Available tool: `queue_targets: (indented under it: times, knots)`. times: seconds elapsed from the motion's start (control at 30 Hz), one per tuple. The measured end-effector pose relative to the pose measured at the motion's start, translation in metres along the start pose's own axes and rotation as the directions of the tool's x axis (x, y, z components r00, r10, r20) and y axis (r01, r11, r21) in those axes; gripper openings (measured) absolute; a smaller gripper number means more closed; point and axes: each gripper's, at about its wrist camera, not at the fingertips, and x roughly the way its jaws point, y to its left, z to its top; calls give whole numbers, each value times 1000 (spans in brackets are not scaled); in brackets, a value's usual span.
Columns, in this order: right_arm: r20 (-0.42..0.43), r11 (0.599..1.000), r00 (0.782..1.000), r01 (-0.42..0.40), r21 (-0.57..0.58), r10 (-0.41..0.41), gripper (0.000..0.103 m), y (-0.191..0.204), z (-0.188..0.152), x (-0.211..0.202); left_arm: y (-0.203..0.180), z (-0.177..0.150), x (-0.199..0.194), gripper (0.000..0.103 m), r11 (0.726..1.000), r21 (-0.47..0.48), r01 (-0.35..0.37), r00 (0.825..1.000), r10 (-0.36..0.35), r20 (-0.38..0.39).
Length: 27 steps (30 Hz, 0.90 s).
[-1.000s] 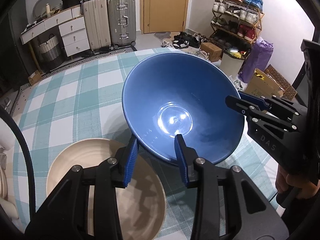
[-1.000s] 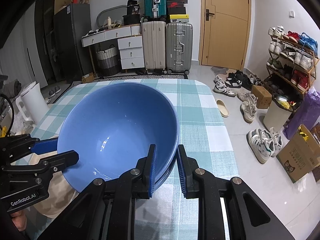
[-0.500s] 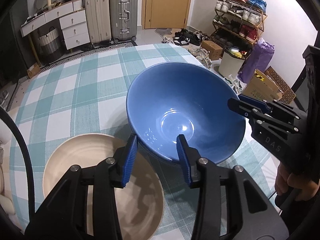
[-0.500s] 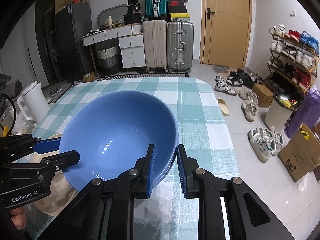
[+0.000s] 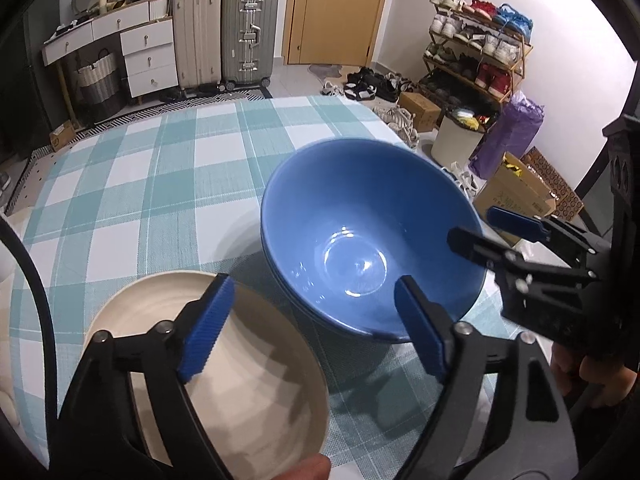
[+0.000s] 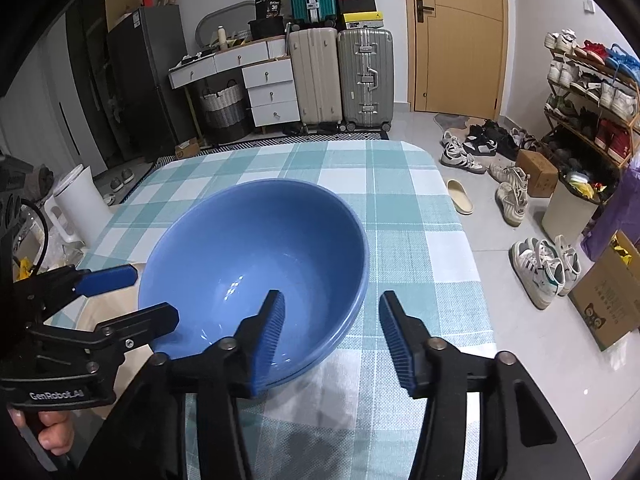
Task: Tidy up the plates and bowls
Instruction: 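Open both tools to release the bowl onto the stack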
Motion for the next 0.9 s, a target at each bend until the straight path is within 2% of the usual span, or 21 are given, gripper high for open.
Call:
queue_targets:
  times: [0.03,0.07,0.1,0.13,0.2,0.3,0.5,0.73,0.9]
  knots:
    - [0,1000,1000,-4,3,4,71,-1,1,-1,1,1,-2,87,1000,-2,4,1000,-4,7]
    - [6,1000,1000,-7,8,7,85,-2,2,-3,3,2,-4,93,1000,-6,6,1000,-6,13]
    - [16,1000,1000,-1,14,1,92,-4,3,-6,6,3,-7,98,1000,-12,7,1000,-7,20]
    - [25,1000,1000,6,18,-7,93,-5,4,-9,9,4,-10,102,1000,-23,15,999,-14,32]
    - [41,999,999,26,33,-27,98,-8,6,-15,15,5,-15,102,999,-42,30,999,-28,43]
    - [62,998,997,33,55,-37,101,-12,7,-24,26,7,-20,102,995,-75,59,997,-55,55]
    - [77,997,997,14,82,-20,101,-20,6,-31,46,8,-16,102,987,-135,86,995,-79,57]
    - [67,988,996,-64,138,55,101,-28,-1,-19,64,5,6,101,972,-218,85,996,-81,30]
    - [57,981,994,-105,164,97,101,-34,-7,-6,66,3,26,92,969,-229,96,995,-98,4]
